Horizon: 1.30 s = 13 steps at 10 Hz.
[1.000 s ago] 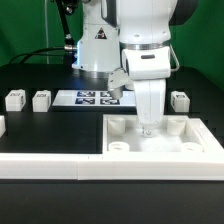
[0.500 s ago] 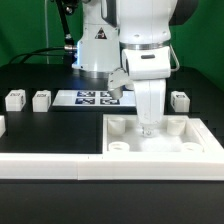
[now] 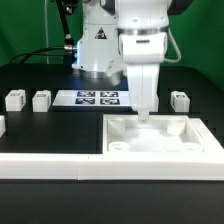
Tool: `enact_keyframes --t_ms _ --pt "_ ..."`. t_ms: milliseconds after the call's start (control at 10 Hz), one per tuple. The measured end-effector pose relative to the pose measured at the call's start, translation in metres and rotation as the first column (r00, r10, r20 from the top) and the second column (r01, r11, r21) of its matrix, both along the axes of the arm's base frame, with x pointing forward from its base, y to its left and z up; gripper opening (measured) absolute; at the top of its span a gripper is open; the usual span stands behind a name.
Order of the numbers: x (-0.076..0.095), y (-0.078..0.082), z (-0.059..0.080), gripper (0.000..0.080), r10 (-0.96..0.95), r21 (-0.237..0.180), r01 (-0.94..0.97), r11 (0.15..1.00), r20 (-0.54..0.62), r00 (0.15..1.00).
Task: Assemble square table
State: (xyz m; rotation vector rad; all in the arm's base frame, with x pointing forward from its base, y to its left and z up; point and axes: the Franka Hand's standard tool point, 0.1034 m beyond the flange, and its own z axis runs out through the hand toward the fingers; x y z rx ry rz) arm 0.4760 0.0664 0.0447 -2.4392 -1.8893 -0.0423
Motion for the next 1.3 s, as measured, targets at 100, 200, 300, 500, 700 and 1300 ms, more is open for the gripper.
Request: enact_keyframes --t_ms 100,200,300,500,700,1300 --pt "-0.009 0.009 0.012 0.0649 -0.113 -0.011 0.113 0.994 0.002 0.994" --pt "-0.014 0.023 0.019 0.0649 -0.256 -0.015 0.256 0.967 0.003 0.967" --pt "-0.017 0.043 0.021 0.0649 -0.399 -0.016 0.399 0.917 -0.002 0.917" --pt "-0.013 0.07 0.028 0.0649 -0.576 -0.011 0.576 0.817 -0.003 0.817" --pt "-0.009 0.067 0.025 0.0649 -0.639 0.011 0.639 0.77 0.005 0.77" --pt "-0.037 0.112 0.021 0.0649 -0.889 -0.065 0.887 0.457 -0.049 0.455"
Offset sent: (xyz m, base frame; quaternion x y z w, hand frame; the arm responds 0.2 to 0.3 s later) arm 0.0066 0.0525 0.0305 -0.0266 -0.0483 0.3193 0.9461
